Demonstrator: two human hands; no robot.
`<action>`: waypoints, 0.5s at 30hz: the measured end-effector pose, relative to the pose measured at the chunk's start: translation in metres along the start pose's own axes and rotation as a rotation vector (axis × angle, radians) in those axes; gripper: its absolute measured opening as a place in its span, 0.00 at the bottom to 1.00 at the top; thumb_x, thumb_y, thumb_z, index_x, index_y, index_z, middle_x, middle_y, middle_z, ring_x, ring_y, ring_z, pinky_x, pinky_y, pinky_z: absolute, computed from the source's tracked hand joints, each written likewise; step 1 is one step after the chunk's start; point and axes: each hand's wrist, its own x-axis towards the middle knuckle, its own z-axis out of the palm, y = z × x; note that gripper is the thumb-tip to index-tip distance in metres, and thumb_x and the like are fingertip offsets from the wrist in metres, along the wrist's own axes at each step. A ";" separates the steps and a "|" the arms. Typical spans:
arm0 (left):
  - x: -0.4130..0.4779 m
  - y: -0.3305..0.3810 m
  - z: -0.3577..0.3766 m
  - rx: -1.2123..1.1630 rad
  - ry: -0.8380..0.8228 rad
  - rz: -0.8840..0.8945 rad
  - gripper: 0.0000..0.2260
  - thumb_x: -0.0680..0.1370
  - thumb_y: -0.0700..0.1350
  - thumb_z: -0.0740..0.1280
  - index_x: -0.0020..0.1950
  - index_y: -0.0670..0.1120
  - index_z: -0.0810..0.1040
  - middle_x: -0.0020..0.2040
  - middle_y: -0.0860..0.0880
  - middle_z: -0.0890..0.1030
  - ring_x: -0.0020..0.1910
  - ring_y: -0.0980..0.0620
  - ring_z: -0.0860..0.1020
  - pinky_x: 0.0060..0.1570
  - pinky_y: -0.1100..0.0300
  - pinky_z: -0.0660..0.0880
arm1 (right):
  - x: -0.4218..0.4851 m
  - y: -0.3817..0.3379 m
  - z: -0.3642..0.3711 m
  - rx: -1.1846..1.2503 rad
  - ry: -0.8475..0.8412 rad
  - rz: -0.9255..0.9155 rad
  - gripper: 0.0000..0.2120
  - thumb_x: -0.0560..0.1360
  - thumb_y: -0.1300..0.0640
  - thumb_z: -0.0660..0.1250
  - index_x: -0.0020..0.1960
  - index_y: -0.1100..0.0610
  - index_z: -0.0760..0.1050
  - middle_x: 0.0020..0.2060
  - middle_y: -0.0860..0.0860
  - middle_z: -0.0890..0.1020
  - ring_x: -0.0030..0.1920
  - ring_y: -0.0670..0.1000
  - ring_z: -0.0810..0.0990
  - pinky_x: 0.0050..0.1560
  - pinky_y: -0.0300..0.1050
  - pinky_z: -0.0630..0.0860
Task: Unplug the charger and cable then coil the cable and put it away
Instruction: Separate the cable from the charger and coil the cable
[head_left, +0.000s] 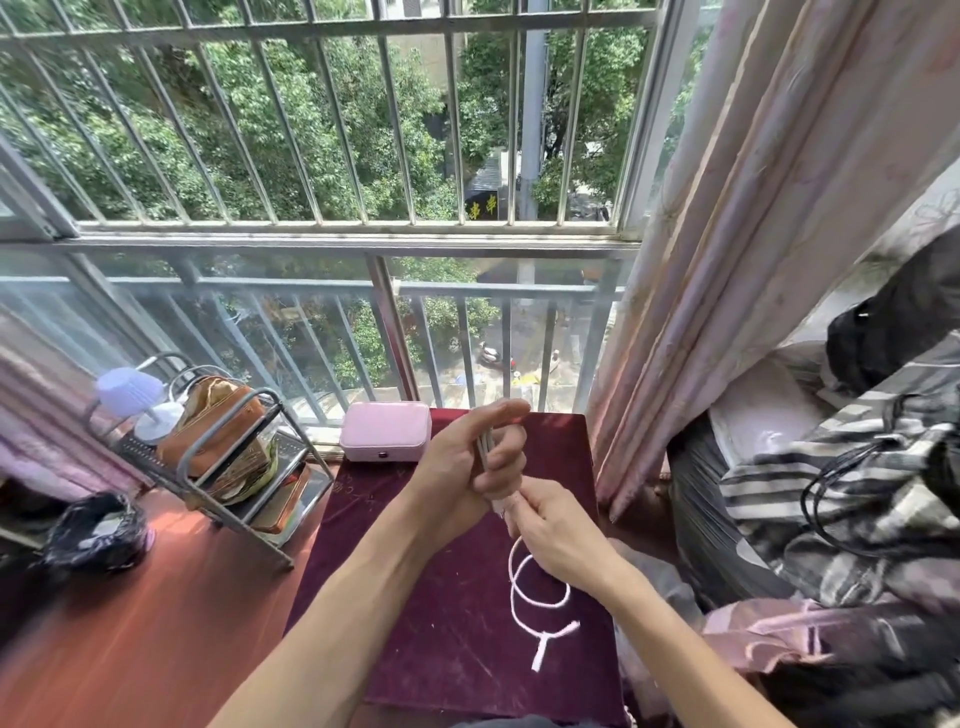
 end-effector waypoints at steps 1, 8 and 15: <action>0.000 0.001 -0.001 0.008 0.016 0.003 0.10 0.81 0.45 0.60 0.53 0.41 0.78 0.26 0.50 0.68 0.18 0.57 0.63 0.22 0.62 0.55 | -0.003 -0.003 0.000 -0.025 -0.015 -0.012 0.18 0.80 0.41 0.56 0.33 0.41 0.70 0.27 0.44 0.71 0.29 0.43 0.67 0.33 0.47 0.68; 0.000 0.000 -0.010 0.091 0.128 0.002 0.13 0.81 0.39 0.60 0.65 0.37 0.71 0.36 0.46 0.74 0.26 0.55 0.71 0.20 0.66 0.61 | -0.020 -0.011 -0.005 -0.332 -0.114 -0.060 0.09 0.82 0.44 0.65 0.51 0.49 0.79 0.34 0.43 0.81 0.35 0.45 0.78 0.42 0.45 0.76; -0.005 -0.001 -0.023 0.249 0.193 -0.087 0.12 0.82 0.33 0.56 0.65 0.36 0.71 0.36 0.44 0.77 0.30 0.52 0.73 0.26 0.65 0.69 | -0.032 -0.047 -0.024 -0.592 -0.176 -0.133 0.14 0.82 0.43 0.65 0.50 0.52 0.82 0.40 0.48 0.84 0.42 0.49 0.81 0.47 0.53 0.78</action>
